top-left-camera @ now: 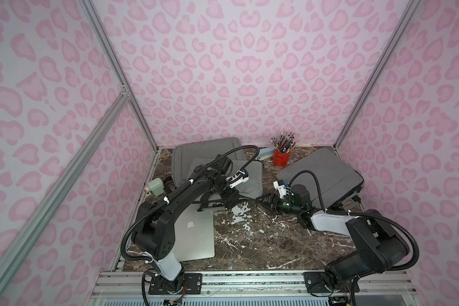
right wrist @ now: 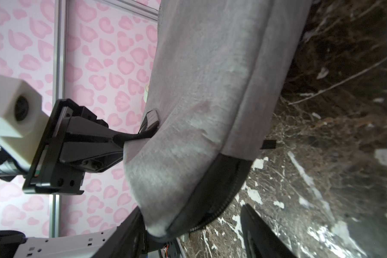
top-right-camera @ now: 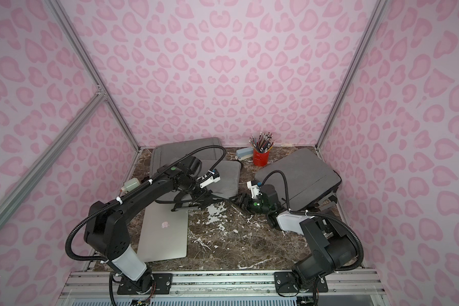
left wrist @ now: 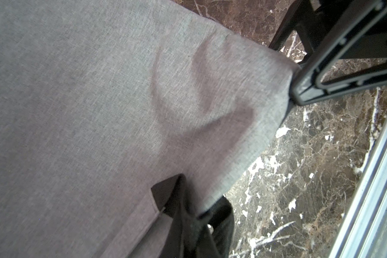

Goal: Open the zippered laptop bag and take out the laptop
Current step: Unzip the zipper on the zippered laptop bag.

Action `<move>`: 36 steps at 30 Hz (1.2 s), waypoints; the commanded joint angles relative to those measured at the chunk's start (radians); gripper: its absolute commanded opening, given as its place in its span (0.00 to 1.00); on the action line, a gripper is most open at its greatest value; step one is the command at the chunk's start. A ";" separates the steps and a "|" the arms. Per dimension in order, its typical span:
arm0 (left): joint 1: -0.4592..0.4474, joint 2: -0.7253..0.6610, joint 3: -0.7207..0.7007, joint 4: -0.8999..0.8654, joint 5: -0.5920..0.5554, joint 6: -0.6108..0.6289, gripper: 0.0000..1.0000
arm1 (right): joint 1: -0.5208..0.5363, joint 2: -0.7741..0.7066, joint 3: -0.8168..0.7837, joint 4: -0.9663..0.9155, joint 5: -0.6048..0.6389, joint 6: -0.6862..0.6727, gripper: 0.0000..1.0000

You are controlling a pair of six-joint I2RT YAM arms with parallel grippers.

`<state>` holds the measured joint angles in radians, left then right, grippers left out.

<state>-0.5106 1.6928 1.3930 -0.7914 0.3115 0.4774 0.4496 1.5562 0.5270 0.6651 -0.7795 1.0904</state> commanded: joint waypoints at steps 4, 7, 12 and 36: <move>0.001 -0.022 -0.012 0.016 0.020 -0.031 0.13 | -0.004 0.051 -0.010 0.230 -0.016 0.206 0.44; 0.001 -0.023 -0.021 0.018 0.016 -0.048 0.18 | -0.003 0.054 -0.004 0.254 -0.020 0.229 0.30; -0.004 -0.034 -0.039 0.030 -0.007 -0.096 0.30 | -0.006 0.048 -0.004 0.265 -0.023 0.254 0.14; -0.424 -0.321 -0.456 0.665 -0.444 -0.679 0.56 | 0.023 0.018 -0.007 0.295 -0.004 0.401 0.00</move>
<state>-0.9031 1.3396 0.9264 -0.2749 -0.0387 -0.1387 0.4679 1.5829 0.5198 0.8700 -0.7856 1.4590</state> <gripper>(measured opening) 0.562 0.068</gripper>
